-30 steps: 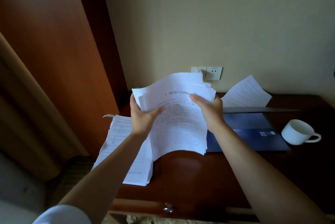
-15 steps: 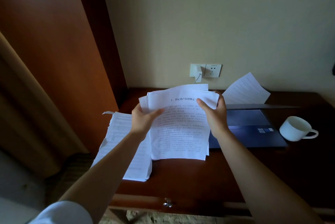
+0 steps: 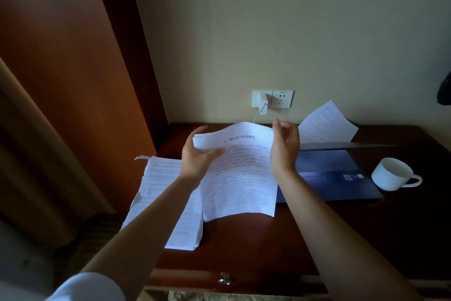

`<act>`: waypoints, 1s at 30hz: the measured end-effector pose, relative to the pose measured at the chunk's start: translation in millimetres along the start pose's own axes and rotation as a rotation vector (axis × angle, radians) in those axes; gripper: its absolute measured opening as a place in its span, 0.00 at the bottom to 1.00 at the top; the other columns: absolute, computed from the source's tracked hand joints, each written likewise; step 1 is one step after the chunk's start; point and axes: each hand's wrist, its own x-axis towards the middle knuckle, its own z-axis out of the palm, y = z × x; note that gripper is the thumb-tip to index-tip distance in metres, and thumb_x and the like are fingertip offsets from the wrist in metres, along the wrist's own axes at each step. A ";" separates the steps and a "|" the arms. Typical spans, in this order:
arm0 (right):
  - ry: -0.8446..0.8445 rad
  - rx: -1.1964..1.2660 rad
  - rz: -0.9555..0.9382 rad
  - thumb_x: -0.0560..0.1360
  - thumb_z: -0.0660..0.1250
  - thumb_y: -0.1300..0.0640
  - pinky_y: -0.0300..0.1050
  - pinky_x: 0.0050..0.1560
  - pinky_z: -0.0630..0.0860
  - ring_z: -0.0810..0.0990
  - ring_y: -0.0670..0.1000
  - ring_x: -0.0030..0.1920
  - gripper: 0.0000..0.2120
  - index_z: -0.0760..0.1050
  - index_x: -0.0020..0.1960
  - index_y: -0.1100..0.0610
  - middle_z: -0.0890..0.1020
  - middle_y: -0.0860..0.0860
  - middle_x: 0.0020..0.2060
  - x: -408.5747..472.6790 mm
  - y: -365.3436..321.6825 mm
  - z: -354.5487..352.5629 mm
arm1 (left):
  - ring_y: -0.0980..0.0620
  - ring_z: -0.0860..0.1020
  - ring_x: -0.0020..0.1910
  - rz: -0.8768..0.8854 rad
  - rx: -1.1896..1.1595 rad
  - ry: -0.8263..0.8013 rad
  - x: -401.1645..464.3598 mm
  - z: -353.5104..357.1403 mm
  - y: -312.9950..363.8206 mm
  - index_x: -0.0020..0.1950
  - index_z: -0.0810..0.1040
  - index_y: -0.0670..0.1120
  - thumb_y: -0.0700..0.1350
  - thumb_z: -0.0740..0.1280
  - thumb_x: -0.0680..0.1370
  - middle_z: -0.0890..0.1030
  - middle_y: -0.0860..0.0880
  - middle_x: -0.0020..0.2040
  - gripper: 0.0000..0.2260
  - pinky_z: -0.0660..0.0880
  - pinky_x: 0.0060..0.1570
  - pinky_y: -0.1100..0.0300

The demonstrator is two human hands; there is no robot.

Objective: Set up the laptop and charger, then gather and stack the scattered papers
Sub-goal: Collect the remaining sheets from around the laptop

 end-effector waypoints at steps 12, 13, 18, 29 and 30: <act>-0.449 -0.192 0.244 0.70 0.74 0.63 0.35 0.37 0.75 0.82 0.45 0.42 0.08 0.79 0.44 0.52 0.83 0.46 0.41 -4.0 18.6 -35.8 | 0.52 0.83 0.40 -0.172 -0.096 -0.098 -10.7 1.2 -6.8 0.45 0.80 0.44 0.38 0.77 0.68 0.83 0.49 0.40 0.09 0.77 0.34 0.62; -0.469 -0.214 0.253 0.70 0.74 0.64 0.35 0.37 0.75 0.81 0.46 0.42 0.08 0.79 0.44 0.52 0.83 0.46 0.41 -6.5 22.9 -38.8 | 0.50 0.82 0.42 -0.184 -0.067 -0.119 -14.1 0.7 -11.3 0.46 0.80 0.44 0.38 0.77 0.68 0.83 0.48 0.42 0.10 0.77 0.35 0.62; -0.409 -0.148 0.293 0.69 0.75 0.62 0.38 0.37 0.76 0.82 0.45 0.40 0.07 0.79 0.42 0.53 0.83 0.47 0.39 -1.4 16.7 -39.5 | 0.56 0.83 0.37 -0.132 -0.138 -0.076 -16.4 -1.8 -5.8 0.43 0.81 0.45 0.36 0.76 0.69 0.84 0.53 0.38 0.08 0.77 0.32 0.66; -0.521 -0.222 0.322 0.69 0.74 0.64 0.34 0.36 0.74 0.81 0.42 0.42 0.10 0.79 0.44 0.50 0.83 0.44 0.41 -14.7 35.9 -47.3 | 0.50 0.82 0.41 -0.205 -0.105 -0.047 -23.5 5.0 -24.3 0.41 0.80 0.45 0.39 0.75 0.70 0.82 0.48 0.40 0.06 0.79 0.40 0.58; -0.529 -0.235 0.322 0.69 0.74 0.64 0.35 0.37 0.74 0.81 0.43 0.43 0.11 0.79 0.43 0.50 0.83 0.44 0.42 -15.8 39.8 -49.1 | 0.49 0.81 0.41 -0.215 -0.109 -0.037 -25.0 5.5 -24.6 0.40 0.80 0.45 0.39 0.75 0.70 0.82 0.48 0.40 0.05 0.79 0.39 0.59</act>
